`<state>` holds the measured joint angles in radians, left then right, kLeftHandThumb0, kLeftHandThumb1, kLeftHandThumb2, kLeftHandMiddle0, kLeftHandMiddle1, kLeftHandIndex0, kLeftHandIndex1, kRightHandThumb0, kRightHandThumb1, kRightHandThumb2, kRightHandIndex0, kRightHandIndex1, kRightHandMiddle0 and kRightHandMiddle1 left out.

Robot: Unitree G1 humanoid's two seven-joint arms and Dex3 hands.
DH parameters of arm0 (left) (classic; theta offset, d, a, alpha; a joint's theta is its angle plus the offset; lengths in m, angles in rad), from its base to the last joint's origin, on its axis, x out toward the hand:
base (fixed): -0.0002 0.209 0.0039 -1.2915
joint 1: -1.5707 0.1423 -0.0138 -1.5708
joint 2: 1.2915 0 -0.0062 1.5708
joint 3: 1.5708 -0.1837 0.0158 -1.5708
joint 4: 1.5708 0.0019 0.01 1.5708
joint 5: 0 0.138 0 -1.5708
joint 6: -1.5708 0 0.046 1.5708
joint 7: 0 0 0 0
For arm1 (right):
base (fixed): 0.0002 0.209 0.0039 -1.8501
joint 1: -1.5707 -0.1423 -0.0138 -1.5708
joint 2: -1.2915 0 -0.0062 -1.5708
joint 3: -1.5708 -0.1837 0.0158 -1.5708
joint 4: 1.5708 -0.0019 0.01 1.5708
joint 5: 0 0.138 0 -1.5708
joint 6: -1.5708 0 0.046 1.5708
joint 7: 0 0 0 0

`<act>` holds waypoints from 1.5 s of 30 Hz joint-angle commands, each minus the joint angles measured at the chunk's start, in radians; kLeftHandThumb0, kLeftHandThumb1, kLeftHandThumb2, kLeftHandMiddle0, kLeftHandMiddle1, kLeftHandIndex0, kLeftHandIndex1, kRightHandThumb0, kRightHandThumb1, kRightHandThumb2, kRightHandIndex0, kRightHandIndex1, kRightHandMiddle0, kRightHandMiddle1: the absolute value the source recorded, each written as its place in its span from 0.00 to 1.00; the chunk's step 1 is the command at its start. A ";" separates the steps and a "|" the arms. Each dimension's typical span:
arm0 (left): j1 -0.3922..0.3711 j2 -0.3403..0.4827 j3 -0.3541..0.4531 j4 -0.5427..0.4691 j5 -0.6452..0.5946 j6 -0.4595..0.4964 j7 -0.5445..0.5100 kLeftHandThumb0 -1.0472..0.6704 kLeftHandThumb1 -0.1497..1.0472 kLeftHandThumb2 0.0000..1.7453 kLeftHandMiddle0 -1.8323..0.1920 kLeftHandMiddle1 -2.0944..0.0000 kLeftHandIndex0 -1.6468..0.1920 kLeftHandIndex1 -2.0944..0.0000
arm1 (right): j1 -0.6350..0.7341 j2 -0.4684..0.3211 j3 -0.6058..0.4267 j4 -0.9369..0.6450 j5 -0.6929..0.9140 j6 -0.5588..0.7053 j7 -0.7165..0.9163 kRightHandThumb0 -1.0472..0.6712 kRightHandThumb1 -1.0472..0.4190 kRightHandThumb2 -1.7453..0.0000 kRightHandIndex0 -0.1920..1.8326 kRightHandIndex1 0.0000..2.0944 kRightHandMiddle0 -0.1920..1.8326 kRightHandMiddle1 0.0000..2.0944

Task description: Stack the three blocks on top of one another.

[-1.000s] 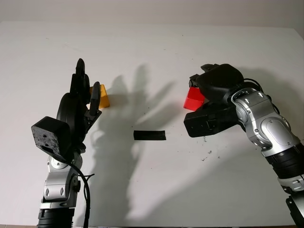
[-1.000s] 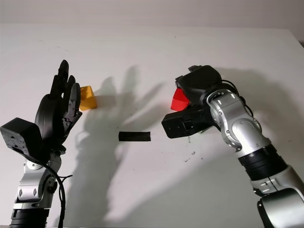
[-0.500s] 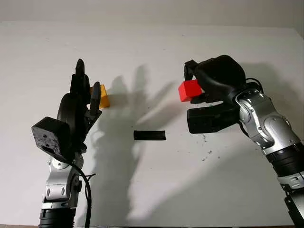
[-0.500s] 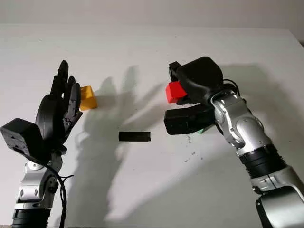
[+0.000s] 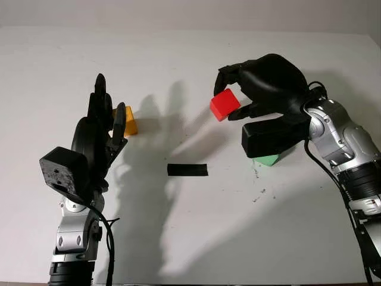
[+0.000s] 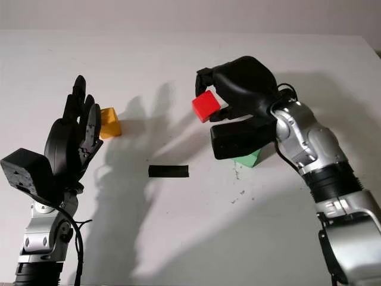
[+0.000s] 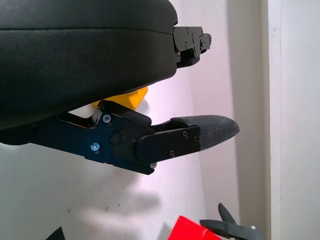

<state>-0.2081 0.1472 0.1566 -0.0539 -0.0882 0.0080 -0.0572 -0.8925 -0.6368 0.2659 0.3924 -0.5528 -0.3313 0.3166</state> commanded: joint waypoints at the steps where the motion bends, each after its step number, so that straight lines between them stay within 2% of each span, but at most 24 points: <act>1: 0.017 0.007 0.000 -0.029 0.006 0.004 0.001 0.23 1.00 0.33 0.96 0.98 0.95 0.98 | -0.034 0.011 -0.025 -0.024 0.074 -0.004 0.069 0.40 0.08 0.97 0.33 0.01 0.33 0.64; 5: 0.016 0.010 -0.001 -0.033 0.015 0.007 0.003 0.22 1.00 0.33 0.96 0.98 0.95 0.98 | -0.015 0.037 -0.038 -0.085 0.204 0.014 0.192 0.40 0.08 0.97 0.32 0.01 0.32 0.63; 9: 0.018 0.005 0.000 -0.045 0.014 0.019 0.006 0.21 1.00 0.33 0.97 0.98 0.96 0.98 | 0.041 0.073 -0.042 -0.162 0.312 0.091 0.293 0.41 0.07 0.97 0.29 0.00 0.30 0.64; 12: 0.023 0.001 0.001 -0.064 0.010 0.033 0.008 0.21 1.00 0.34 0.97 0.98 0.96 0.98 | 0.074 0.091 -0.036 -0.206 0.348 0.176 0.346 0.40 0.06 0.97 0.28 0.00 0.29 0.67; 16: 0.028 0.001 0.004 -0.081 0.001 0.055 0.007 0.21 1.00 0.33 0.97 0.98 0.96 0.98 | 0.104 0.103 -0.032 -0.229 0.357 0.228 0.379 0.39 0.06 0.97 0.26 0.00 0.28 0.68; 25: 0.032 -0.001 0.004 -0.089 0.005 0.058 0.015 0.21 1.00 0.33 0.97 0.97 0.96 0.98 | 0.132 0.117 0.015 -0.191 0.335 0.199 0.423 0.38 0.06 0.97 0.24 0.01 0.27 0.73; 45: 0.032 0.003 0.005 -0.101 -0.001 0.073 0.009 0.21 1.00 0.34 0.98 0.98 0.97 0.98 | 0.143 0.144 0.056 -0.097 0.308 0.140 0.460 0.39 0.05 0.97 0.23 0.01 0.24 0.73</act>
<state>-0.1895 0.1485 0.1576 -0.1366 -0.0852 0.0808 -0.0480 -0.7510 -0.4963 0.3202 0.2875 -0.2426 -0.1812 0.7782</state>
